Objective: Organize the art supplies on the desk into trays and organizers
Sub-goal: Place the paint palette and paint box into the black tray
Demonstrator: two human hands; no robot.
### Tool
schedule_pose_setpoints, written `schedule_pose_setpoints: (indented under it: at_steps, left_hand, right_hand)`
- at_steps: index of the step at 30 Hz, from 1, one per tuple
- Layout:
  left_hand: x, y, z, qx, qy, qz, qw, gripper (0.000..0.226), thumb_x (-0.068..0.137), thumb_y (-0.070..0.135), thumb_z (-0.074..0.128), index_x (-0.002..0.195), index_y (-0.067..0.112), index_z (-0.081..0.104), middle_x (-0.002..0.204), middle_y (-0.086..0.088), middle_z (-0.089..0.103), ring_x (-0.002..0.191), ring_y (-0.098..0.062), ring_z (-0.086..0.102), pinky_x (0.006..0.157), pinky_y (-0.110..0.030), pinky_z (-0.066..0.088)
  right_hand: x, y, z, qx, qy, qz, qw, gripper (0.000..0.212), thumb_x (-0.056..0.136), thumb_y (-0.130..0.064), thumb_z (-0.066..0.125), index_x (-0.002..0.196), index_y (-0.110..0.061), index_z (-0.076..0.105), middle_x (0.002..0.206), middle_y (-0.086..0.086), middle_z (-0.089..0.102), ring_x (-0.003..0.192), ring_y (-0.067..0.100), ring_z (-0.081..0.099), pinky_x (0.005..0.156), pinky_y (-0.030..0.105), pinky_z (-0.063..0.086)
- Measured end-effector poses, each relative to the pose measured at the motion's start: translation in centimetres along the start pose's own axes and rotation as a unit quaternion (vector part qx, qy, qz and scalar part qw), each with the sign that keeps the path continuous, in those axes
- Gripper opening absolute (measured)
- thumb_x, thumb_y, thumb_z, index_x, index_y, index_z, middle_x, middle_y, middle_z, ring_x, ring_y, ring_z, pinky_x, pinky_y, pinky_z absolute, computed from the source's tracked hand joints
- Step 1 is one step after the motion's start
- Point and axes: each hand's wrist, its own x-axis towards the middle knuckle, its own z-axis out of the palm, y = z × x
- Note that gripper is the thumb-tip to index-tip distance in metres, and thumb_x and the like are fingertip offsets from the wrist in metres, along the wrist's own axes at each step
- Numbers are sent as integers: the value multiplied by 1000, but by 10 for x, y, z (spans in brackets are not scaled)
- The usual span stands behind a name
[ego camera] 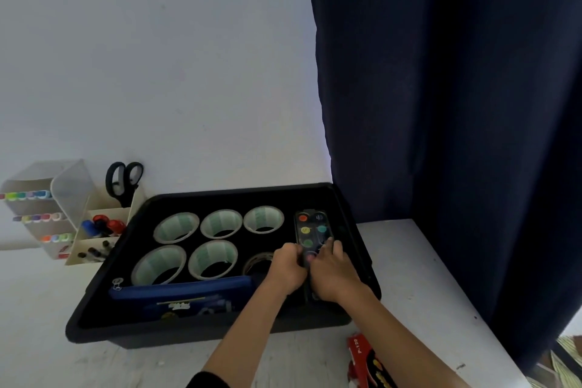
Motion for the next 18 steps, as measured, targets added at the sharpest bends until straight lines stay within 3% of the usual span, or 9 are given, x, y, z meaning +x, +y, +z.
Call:
schedule_pose_setpoints:
  at_steps: [3,6,7,12,15,17,18]
  left_hand:
    - [-4,2,-2,-5,-6,4,1000,24,83,-7,52,70,14,55,85,-14,63,93,-28,62,83,-39,50]
    - [-10,10,-4,7,-4,-16,1000,16,85,-4,52,76,8,57,78,-4,57,85,-19,58,60,-14,45]
    - [-12,14,-4,6,4,-16,1000,11,85,-3,51,83,3,61,79,-3,56,83,-16,55,56,-11,40]
    - [-22,28,-6,-26,106,-20,994,26,85,-1,53,110,0,62,100,-10,64,89,-11,54,74,-21,43]
    - [-31,36,-8,12,224,67,972,31,86,-4,51,113,6,61,106,-7,64,90,-11,61,76,-19,46]
    - [-39,42,-3,32,268,132,954,31,85,-4,52,110,11,62,105,-1,62,81,-8,61,76,-17,50]
    - [-43,45,2,35,278,156,947,32,84,-5,54,108,14,63,104,0,62,79,-8,60,77,-22,52]
  right_hand:
    - [1,-1,0,17,0,17,1000,52,90,-12,53,139,-12,36,152,28,3,135,37,11,108,38,24]
    - [-2,-2,-1,53,61,42,996,42,89,-17,56,129,-8,47,142,21,32,126,30,29,101,34,36]
    - [-4,-1,-3,77,91,53,991,34,90,-17,54,122,-7,51,133,19,43,120,27,36,95,32,41]
    - [-15,3,-9,186,222,76,954,21,93,-19,51,108,-7,58,109,11,58,97,18,55,72,25,45]
    - [-25,9,-9,296,300,62,905,16,92,-12,51,101,-8,63,99,4,63,82,8,59,68,16,49]
    - [-36,17,-8,394,307,35,865,16,90,-4,52,95,-7,67,92,1,66,70,1,58,63,8,47]
    - [-41,21,-7,421,310,18,852,18,89,0,52,93,-7,68,89,1,67,69,0,58,64,8,47]
